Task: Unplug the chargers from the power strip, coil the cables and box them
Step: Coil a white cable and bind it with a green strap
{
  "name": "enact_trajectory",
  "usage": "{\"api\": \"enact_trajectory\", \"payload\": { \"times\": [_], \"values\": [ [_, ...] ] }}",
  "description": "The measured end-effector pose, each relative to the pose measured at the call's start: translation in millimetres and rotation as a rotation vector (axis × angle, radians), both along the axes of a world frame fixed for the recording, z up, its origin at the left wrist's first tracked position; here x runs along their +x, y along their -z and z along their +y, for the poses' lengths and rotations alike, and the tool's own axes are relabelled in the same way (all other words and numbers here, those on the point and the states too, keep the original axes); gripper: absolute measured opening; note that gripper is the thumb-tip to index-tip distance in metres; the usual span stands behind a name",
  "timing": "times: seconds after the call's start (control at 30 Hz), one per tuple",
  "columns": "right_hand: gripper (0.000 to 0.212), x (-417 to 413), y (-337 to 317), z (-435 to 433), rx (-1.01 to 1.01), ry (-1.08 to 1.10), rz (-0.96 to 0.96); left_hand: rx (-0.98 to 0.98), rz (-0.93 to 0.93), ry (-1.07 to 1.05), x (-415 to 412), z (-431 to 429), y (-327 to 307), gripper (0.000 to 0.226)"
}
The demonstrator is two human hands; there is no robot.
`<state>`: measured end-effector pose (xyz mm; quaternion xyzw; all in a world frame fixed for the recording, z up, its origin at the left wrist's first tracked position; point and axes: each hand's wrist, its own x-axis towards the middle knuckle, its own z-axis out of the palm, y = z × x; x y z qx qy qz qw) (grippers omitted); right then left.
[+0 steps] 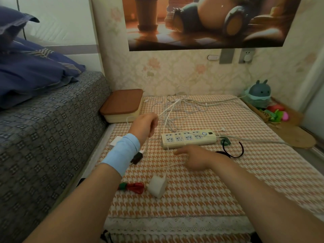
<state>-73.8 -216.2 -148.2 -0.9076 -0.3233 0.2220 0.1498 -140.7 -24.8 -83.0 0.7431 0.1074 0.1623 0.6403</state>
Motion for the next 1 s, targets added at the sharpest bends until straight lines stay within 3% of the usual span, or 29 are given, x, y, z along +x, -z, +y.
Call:
{"api": "enact_trajectory", "payload": {
  "times": [0.03,0.1,0.2,0.27,0.33,0.4,0.5,0.53,0.6,0.7,0.73,0.83,0.87,1.0],
  "values": [
    [0.058,-0.3,3.3,2.2,-0.052,-0.043,0.004,-0.124,0.0,0.026,-0.9,3.1,-3.0,0.045],
    [0.05,1.6,5.6,7.2,-0.102,-0.066,-0.074,-0.183,0.007,0.006,-2.5,11.1,-4.8,0.053],
    [0.048,4.9,3.4,13.7,-0.065,-0.018,-0.162,-0.114,0.012,-0.053,-11.3,25.8,-6.1,0.034],
    [0.058,5.1,0.5,17.4,0.015,0.013,-0.233,0.101,0.054,-0.058,-19.4,35.5,-4.2,0.032],
    [0.057,8.6,-2.9,19.9,0.158,0.061,-0.367,0.44,0.162,-0.077,-27.2,43.3,-2.8,0.039],
    [0.043,14.0,-7.6,22.5,0.303,0.095,-0.525,0.66,0.313,-0.025,-31.8,48.7,-2.8,0.042],
    [0.022,17.5,-15.4,28.4,0.518,0.076,-0.656,0.846,0.554,0.024,-38.7,54.4,-10.5,0.025],
    [0.018,17.2,-18.2,31.9,0.566,0.055,-0.677,0.943,0.588,0.007,-41.1,55.1,-15.4,0.041],
    [0.014,14.3,-23.8,40.5,0.634,0.0,-0.714,1.166,0.523,-0.089,-44.9,50.1,-27.6,0.064],
    [0.012,5.7,-29.7,56.4,0.683,-0.109,-0.787,1.509,0.326,-0.194,-43.8,27.2,-38.7,0.071],
    [0.012,1.7,-31.0,61.7,0.696,-0.13,-0.796,1.467,0.287,-0.164,-43.3,18.8,-38.0,0.07],
    [0.013,-6.8,-33.2,75.0,0.758,-0.158,-0.789,0.891,0.276,0.049,-39.0,4.0,-20.2,0.063],
    [0.014,-9.2,-34.1,77.8,0.774,-0.155,-0.778,0.778,0.29,0.08,-38.4,4.4,-12.9,0.06],
    [0.013,-16.6,-37.2,78.1,0.816,-0.128,-0.712,0.702,0.309,0.032,-36.6,22.6,-5.1,0.025]
  ]
}}
